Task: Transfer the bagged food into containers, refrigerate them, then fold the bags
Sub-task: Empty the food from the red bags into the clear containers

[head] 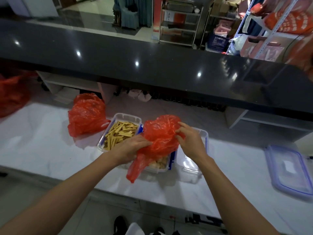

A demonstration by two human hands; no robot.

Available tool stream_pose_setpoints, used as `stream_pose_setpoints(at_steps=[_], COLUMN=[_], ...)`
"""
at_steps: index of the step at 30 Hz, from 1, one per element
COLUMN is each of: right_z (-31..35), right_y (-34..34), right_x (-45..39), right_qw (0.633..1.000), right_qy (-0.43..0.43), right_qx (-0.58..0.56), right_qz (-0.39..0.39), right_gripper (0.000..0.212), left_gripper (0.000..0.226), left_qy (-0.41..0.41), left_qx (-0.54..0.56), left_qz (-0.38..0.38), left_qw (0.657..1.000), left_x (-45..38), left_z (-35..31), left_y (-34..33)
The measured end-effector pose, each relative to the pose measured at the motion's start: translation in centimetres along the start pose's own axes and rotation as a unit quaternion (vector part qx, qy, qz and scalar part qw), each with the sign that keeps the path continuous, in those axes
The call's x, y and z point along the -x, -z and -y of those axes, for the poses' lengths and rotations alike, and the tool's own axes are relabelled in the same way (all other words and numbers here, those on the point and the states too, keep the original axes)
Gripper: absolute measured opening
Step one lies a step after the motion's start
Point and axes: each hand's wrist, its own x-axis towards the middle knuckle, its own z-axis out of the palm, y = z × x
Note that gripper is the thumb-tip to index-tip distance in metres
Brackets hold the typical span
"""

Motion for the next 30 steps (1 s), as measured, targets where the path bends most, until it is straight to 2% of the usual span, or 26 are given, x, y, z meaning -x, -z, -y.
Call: stream_pose_setpoints(at_steps=[5,8,11,15,17,19,21,23,26,28,30], right_z=[-0.8,-1.2,-2.0,-3.0,-3.5,-3.8,-3.8,-3.9,-3.9,-3.9,-3.7], right_y=[0.1,0.4,0.7,0.9,0.7,0.6,0.6,0.7,0.3,0.1,0.3], right_x=[0.6,0.9,1.0,1.7,2.2,2.5,2.8,3.1,3.2,3.2,3.1], right_qw=[1.0,0.999,0.998,0.998,0.998,0.999,0.999,0.999,0.999,0.998,0.999], right_qy=[0.015,0.025,0.025,0.028,0.024,0.022,0.02,0.018,0.023,0.023,0.012], right_qx=[-0.012,-0.031,-0.038,-0.039,-0.036,-0.035,-0.035,-0.034,0.004,0.021,0.02], right_qz=[-0.009,-0.03,-0.047,-0.05,-0.039,-0.033,-0.03,-0.02,0.027,0.055,0.041], right_gripper=[0.012,0.012,0.013,0.012,0.013,0.013,0.014,0.012,0.012,0.015,0.015], left_gripper=[0.059,0.058,0.056,0.064,0.061,0.051,0.053,0.054,0.035,0.028,0.027], left_qy=[0.029,0.004,0.015,-0.002,0.001,0.04,0.132,0.188,0.166,0.161,0.155], left_qx=[-0.006,-0.041,-0.044,-0.063,-0.065,-0.036,0.0,0.016,-0.013,-0.017,-0.013], left_qz=[-0.016,-0.058,-0.098,-0.014,-0.03,-0.108,-0.173,-0.159,-0.102,-0.121,-0.165], left_qw=[0.999,0.997,0.994,0.998,0.997,0.993,0.976,0.969,0.981,0.979,0.974], left_x=[-0.3,-0.4,-1.0,-0.5,-0.1,0.0,0.2,0.5,1.3,1.2,0.4], left_z=[-2.7,-4.2,-4.5,-5.7,-6.3,-6.6,-6.7,-6.8,-6.8,-6.7,-6.7], left_y=[-1.1,-1.4,-1.2,-3.0,-3.8,-4.1,-4.2,-4.3,-4.7,-4.3,-3.3])
